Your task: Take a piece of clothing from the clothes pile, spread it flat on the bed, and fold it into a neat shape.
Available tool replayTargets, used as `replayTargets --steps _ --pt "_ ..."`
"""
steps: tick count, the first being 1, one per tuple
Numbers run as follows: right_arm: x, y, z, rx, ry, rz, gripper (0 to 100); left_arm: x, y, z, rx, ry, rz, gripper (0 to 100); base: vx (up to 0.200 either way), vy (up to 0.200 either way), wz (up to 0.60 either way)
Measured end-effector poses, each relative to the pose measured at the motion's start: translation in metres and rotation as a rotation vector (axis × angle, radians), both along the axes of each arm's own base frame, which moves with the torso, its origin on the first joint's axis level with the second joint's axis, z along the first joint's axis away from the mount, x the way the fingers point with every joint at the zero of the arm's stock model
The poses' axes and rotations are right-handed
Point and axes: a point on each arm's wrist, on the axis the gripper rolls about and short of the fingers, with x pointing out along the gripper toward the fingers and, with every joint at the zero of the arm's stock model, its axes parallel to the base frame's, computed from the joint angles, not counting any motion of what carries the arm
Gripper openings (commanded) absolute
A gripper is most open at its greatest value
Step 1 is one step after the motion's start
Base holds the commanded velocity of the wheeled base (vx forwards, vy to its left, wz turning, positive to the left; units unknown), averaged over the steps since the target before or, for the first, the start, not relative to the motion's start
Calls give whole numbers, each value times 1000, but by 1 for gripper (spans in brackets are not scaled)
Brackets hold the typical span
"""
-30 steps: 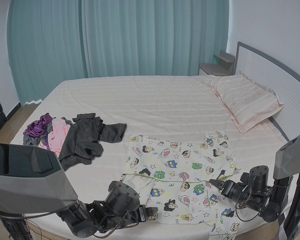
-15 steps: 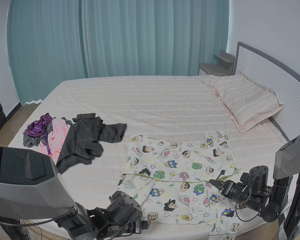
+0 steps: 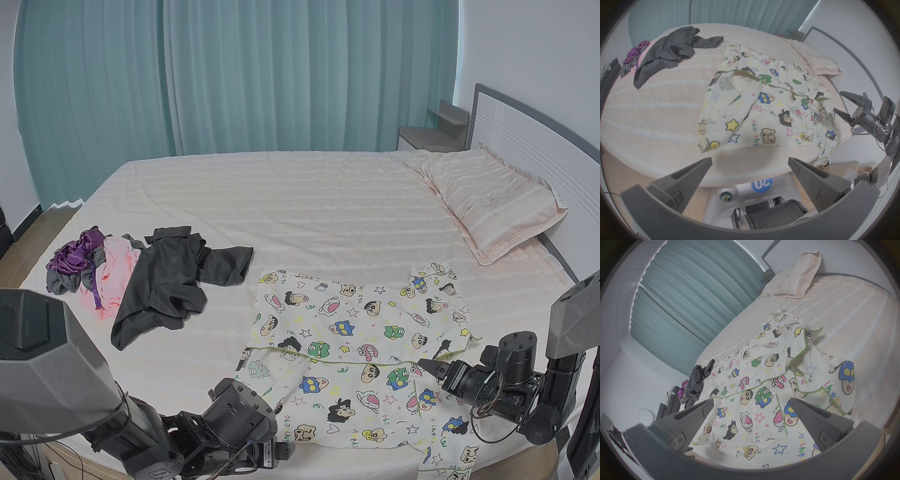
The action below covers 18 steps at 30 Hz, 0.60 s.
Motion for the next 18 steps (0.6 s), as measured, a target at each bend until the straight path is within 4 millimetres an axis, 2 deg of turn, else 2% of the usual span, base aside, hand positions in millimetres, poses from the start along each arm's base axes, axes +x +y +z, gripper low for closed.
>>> replayTargets --steps 8,12,18 --pt "0 0 0 0 0 0 100 9 0 14 -131 37 107 100 0 0 0" --pt "0 0 0 0 0 0 100 20 7 24 -203 39 150 100 0 0 0" --pt "0 0 0 0 1 2 100 37 21 25 -225 24 230 100 0 0 0"
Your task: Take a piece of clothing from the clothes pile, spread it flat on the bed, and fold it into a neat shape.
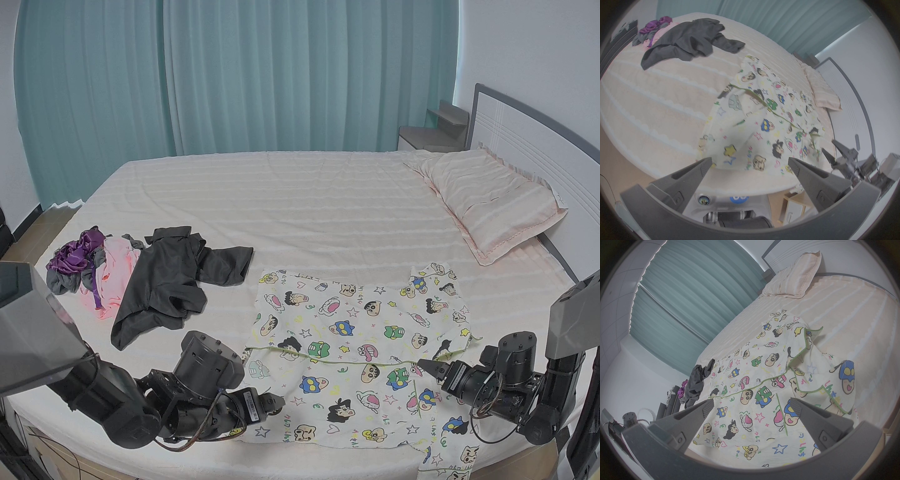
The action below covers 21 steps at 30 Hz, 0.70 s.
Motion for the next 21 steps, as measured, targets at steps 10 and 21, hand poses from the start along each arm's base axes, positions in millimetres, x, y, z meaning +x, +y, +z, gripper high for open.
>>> replayTargets --steps 10,21 --pt "0 1 0 0 1 3 100 39 3 -27 52 9 116 100 0 0 0" --pt "0 1 0 0 2 3 100 75 -15 -52 136 6 219 100 0 0 0"
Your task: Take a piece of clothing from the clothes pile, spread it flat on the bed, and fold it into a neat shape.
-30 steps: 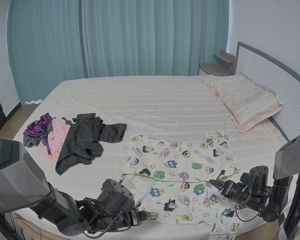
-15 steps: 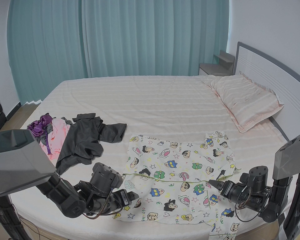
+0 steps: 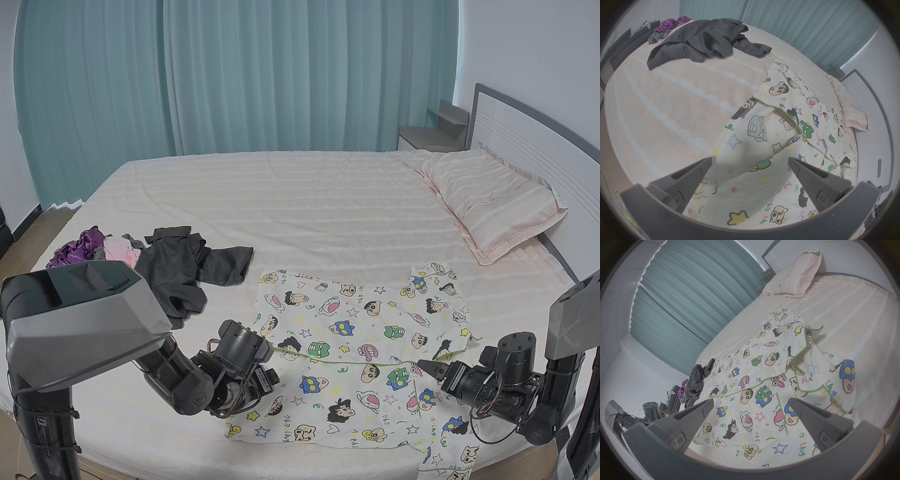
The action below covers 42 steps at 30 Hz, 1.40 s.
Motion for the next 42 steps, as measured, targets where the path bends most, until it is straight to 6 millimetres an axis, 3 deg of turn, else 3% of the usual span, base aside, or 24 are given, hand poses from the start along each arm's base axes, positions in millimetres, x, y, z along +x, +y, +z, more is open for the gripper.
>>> replayTargets --steps 11,12,34,42 --pt "0 0 0 1 0 -1 100 1 -19 -8 35 23 -33 100 0 0 0" --pt "0 0 0 1 0 -1 100 1 -20 -8 41 31 -36 0 0 0 0" --pt "0 0 1 2 -4 -1 100 4 -23 1 15 34 -2 0 0 0 0" --pt "0 0 1 3 -4 -1 100 -9 -28 10 -29 49 -63 0 0 0 0"
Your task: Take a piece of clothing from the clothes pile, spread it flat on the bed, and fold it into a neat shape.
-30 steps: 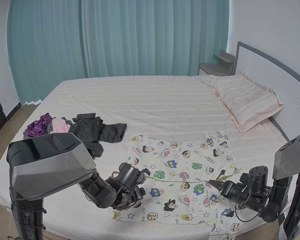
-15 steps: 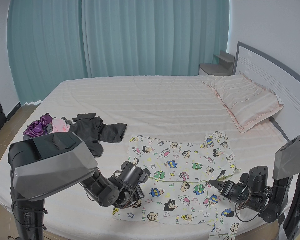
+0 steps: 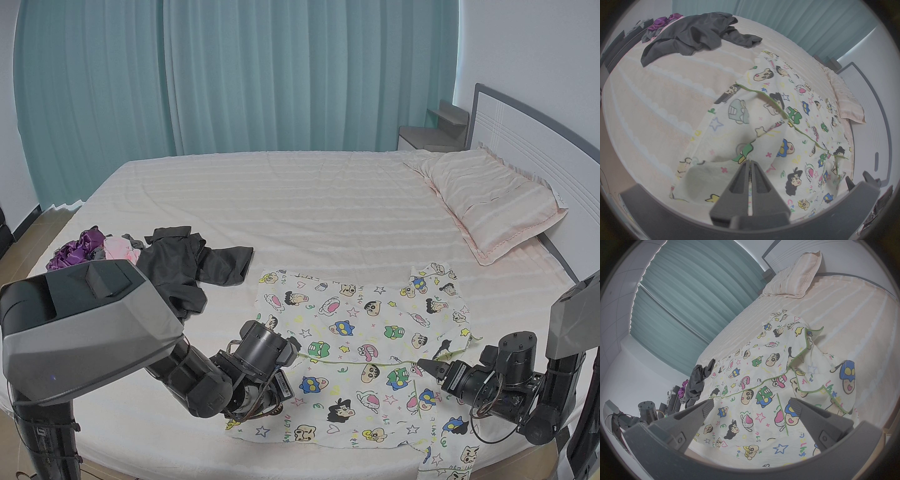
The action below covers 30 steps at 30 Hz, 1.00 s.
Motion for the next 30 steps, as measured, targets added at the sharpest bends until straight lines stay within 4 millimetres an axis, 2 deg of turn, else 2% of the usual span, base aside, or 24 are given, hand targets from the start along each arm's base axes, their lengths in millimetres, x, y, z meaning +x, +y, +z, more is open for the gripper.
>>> replayTargets --steps 8,16,30 --pt "0 0 0 -1 0 0 100 -17 -19 5 -28 0 -85 0 0 0 0" --pt "0 0 0 0 -1 0 100 -43 -44 -2 -13 19 -191 0 0 0 0" --pt "0 0 0 -1 2 -2 100 -57 -53 -12 30 29 -218 0 0 0 0"
